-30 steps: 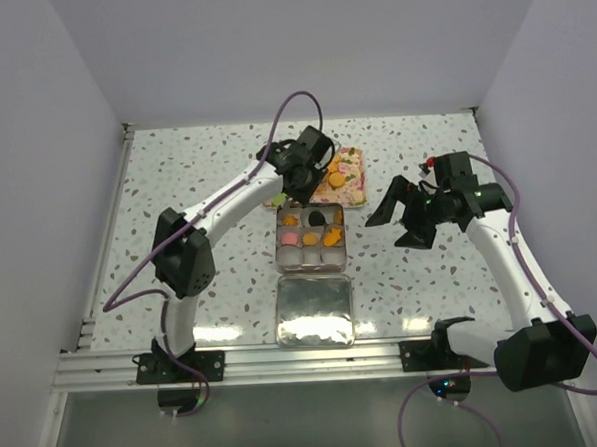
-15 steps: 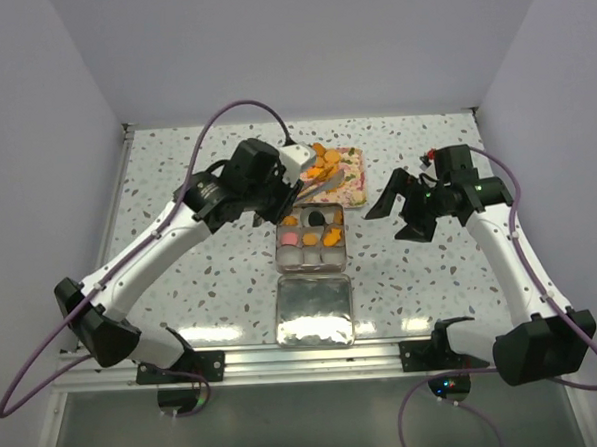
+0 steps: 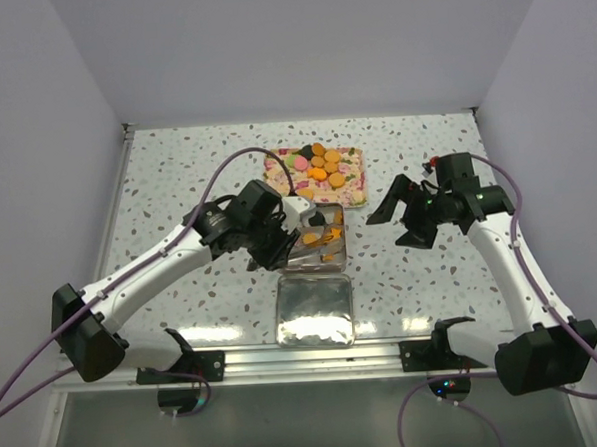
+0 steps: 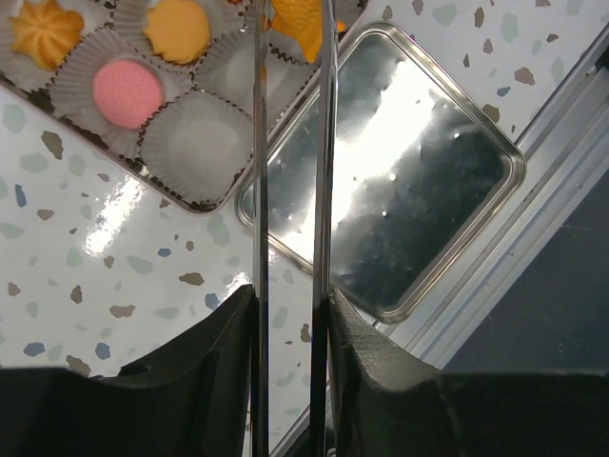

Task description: Pack the cookies

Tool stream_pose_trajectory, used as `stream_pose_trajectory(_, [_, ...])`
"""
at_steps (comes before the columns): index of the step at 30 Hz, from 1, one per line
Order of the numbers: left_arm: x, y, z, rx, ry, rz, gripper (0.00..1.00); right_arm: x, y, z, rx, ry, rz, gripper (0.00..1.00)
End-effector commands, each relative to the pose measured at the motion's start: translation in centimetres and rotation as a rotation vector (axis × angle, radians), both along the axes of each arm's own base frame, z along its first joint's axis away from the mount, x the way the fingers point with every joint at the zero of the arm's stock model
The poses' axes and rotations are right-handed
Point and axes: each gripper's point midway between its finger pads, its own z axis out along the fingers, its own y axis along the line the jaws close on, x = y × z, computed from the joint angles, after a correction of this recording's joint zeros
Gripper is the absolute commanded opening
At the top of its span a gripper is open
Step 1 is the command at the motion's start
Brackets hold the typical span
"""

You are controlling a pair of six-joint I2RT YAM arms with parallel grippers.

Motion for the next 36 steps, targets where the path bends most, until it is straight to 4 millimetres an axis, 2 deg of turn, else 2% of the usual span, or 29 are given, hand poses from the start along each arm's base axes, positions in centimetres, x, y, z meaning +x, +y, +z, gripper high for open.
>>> stream_pose_trajectory(1, [-0.9, -1.6, 1.1, -0.101, 0.003, -0.031, 0.32, 0.3, 0.0, 0.7, 0.012, -0.044, -0.015, 0.99])
stream_pose_trajectory(6, [-0.9, -1.4, 0.1, -0.078, 0.001, -0.019, 0.39, 0.2, -0.1, 0.7, 0.011, -0.042, -0.019, 0.99])
stream_pose_trajectory(10, [-0.4, -1.4, 0.0, -0.07, -0.018, -0.003, 0.45, 0.1, -0.1, 0.6, 0.012, -0.038, -0.02, 0.99])
stream_pose_trajectory(16, [0.3, -1.6, 1.1, -0.074, -0.05, 0.004, 0.47, 0.1, -0.1, 0.5, 0.009, -0.037, -0.021, 0.99])
stream_pose_trajectory(21, [1.7, -1.7, 3.0, -0.064, -0.107, 0.026, 0.47, 0.3, -0.1, 0.4, 0.011, -0.036, -0.022, 0.99])
stream_pose_trajectory(22, [2.3, -1.8, 4.1, -0.074, -0.136, 0.039, 0.47, 0.3, -0.1, 0.4, 0.011, -0.035, -0.023, 0.99])
stream_pose_trajectory(24, [3.3, -1.4, 4.6, -0.052, -0.167, 0.081, 0.47, 0.4, 0.0, 0.5, 0.011, -0.037, -0.02, 0.99])
stream_pose_trajectory(25, [4.0, -1.6, 5.7, -0.068, -0.184, 0.097, 0.48, 0.5, -0.1, 0.5, 0.01, -0.038, -0.021, 0.99])
stream_pose_trajectory(29, [6.4, -1.5, 6.3, -0.068, -0.185, 0.153, 0.48, 0.7, 0.0, 0.4, 0.01, -0.035, -0.019, 0.99])
stream_pose_trajectory(30, [7.3, -1.3, 5.7, -0.046, -0.183, 0.173, 0.48, 0.8, 0.0, 0.5, 0.011, -0.041, -0.017, 0.99])
stream_pose_trajectory(31, [8.1, -1.3, 6.0, -0.042, -0.195, 0.192, 0.48, 0.8, 0.0, 0.5, 0.014, -0.037, -0.015, 0.99])
stream_pose_trajectory(32, [9.7, -0.5, 5.0, 0.011, -0.202, 0.242, 0.49, 0.8, 0.1, 0.6, 0.015, -0.041, -0.013, 0.99])
stream_pose_trajectory(34, [11.5, 0.0, 5.2, 0.043, -0.226, 0.292, 0.49, 0.9, 0.1, 0.6, 0.014, -0.041, -0.01, 0.99])
stream_pose_trajectory(35, [13.0, 0.6, 3.9, 0.094, -0.225, 0.331, 0.48, 0.9, 0.1, 0.6, 0.015, -0.039, -0.006, 0.99])
stream_pose_trajectory(36, [13.7, 0.7, 3.6, 0.11, -0.227, 0.347, 0.48, 0.9, 0.2, 0.6, 0.013, -0.039, -0.001, 0.99])
